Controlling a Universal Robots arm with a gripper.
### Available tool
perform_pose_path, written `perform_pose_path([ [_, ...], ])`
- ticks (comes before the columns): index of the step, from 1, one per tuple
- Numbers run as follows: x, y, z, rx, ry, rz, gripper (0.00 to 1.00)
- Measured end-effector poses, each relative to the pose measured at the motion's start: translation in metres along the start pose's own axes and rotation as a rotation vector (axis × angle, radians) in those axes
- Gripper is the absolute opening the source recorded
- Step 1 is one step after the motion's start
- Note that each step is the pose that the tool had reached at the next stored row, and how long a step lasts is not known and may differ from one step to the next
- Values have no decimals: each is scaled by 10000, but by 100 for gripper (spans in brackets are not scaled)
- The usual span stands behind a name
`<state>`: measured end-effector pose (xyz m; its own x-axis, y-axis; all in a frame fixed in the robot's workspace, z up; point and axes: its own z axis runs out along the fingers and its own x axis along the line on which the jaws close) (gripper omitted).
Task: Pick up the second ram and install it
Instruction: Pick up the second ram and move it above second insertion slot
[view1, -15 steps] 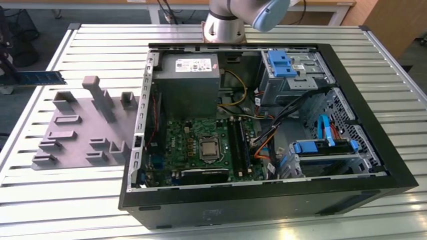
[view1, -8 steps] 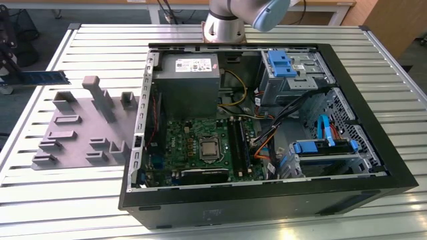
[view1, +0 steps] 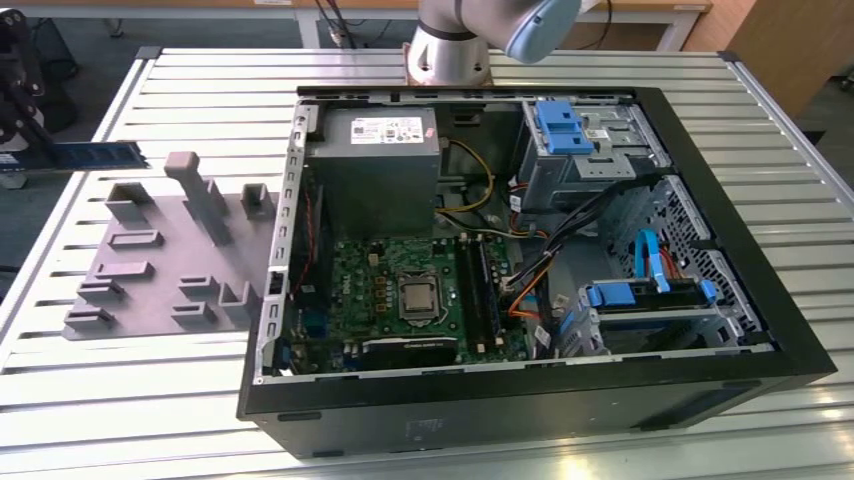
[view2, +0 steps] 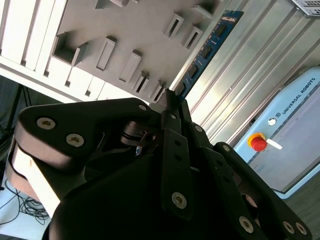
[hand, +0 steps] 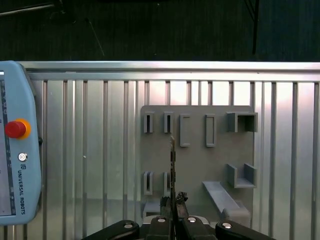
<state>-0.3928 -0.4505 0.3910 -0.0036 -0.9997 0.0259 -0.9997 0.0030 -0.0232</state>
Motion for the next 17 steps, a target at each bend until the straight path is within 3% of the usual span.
perform_pose_path([
  [17,-1,-144,3,0,0,0,14],
])
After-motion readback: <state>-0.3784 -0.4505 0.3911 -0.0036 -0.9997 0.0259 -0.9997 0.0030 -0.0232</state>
